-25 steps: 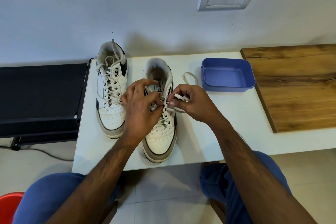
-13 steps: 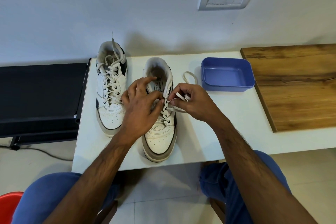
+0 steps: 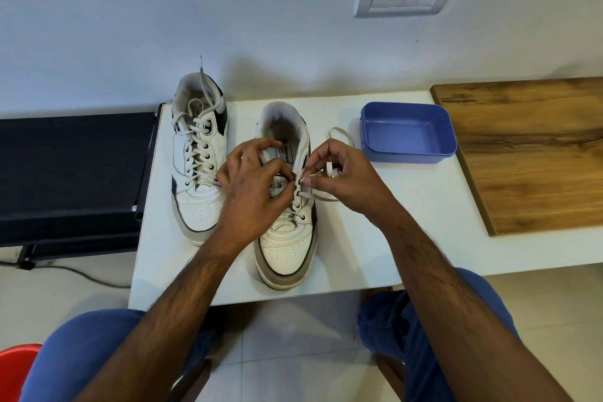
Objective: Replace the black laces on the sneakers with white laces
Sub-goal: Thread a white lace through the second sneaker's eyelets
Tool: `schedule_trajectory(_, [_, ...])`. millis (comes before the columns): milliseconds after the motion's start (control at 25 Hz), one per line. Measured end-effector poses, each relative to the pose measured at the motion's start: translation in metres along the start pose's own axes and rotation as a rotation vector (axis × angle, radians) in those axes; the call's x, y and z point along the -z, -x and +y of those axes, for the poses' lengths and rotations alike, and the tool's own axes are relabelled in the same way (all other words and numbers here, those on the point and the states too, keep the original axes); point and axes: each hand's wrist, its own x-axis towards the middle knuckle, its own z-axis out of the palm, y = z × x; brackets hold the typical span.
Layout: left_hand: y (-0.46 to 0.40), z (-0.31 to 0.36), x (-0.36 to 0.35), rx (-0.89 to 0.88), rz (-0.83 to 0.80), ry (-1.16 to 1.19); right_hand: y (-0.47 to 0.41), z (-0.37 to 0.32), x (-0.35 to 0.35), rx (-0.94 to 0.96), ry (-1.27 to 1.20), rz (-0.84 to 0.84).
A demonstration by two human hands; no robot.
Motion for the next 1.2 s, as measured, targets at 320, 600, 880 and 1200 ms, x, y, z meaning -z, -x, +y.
schedule_trajectory(320, [0.011, 0.010, 0.000, -0.101, 0.092, 0.014, 0.000, 0.004, 0.024, 0.088, 0.227, 0.184])
schedule_trajectory(600, [0.020, 0.016, -0.014, -0.301, -0.014, -0.401, 0.005, -0.003, 0.026, 0.185, 0.345, 0.103])
schedule_trajectory(880, [0.011, 0.024, 0.000, -0.099, 0.137, 0.070, 0.013, -0.008, 0.024, 0.017, 0.394, -0.295])
schedule_trajectory(1200, [0.006, 0.015, 0.017, -0.073, 0.161, 0.484, 0.011, -0.013, 0.041, -0.080, -0.421, 0.136])
